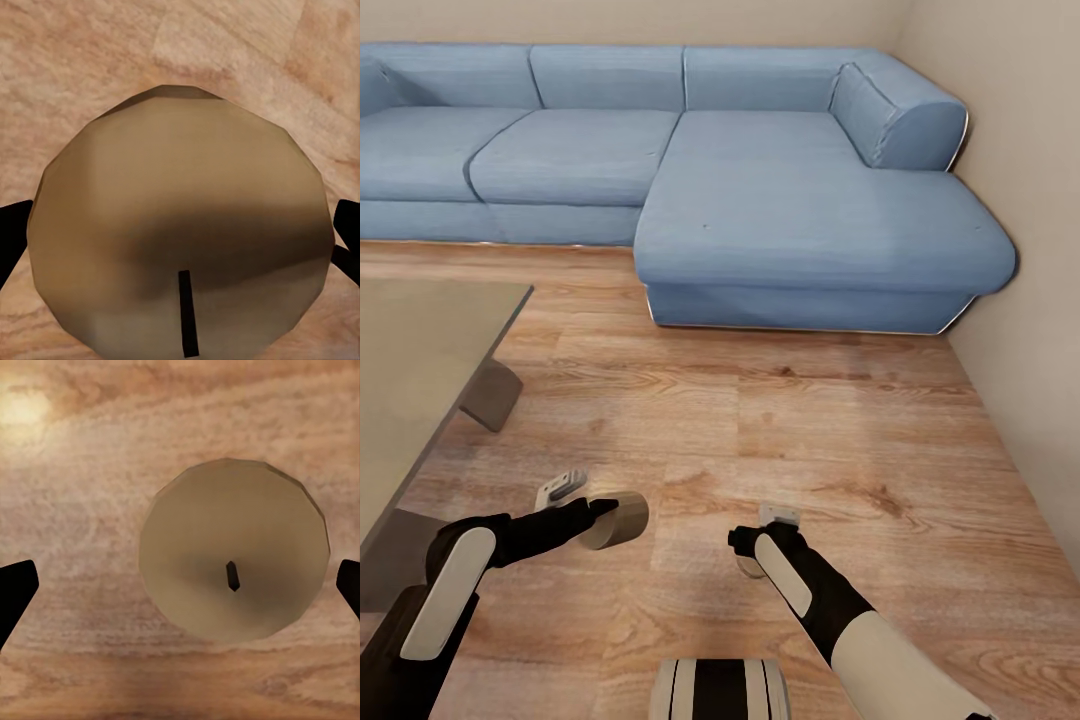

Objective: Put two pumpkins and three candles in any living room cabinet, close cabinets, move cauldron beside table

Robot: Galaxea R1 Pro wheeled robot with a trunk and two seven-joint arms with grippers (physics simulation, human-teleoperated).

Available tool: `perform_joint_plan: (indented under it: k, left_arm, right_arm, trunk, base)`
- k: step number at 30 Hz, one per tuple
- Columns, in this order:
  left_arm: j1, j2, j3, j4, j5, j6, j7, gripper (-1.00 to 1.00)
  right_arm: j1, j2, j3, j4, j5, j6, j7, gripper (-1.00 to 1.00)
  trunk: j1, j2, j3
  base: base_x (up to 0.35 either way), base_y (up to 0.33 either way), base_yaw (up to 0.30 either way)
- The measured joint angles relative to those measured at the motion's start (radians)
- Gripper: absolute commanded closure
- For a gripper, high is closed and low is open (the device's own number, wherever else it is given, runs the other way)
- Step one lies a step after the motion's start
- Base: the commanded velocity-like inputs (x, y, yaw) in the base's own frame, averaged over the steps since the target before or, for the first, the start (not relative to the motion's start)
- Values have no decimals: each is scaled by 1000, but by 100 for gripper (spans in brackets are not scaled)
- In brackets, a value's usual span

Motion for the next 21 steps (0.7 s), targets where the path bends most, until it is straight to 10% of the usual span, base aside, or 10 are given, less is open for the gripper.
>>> perform_joint_plan:
  k: [21]
  left_arm:
    - [0,-1,-1,0,-1,0,0,100]
  right_arm:
    - [0,0,0,0,-1,-1,0,-100]
  trunk:
    - [3,-2,-27]
  base:
    - [0,0,0]
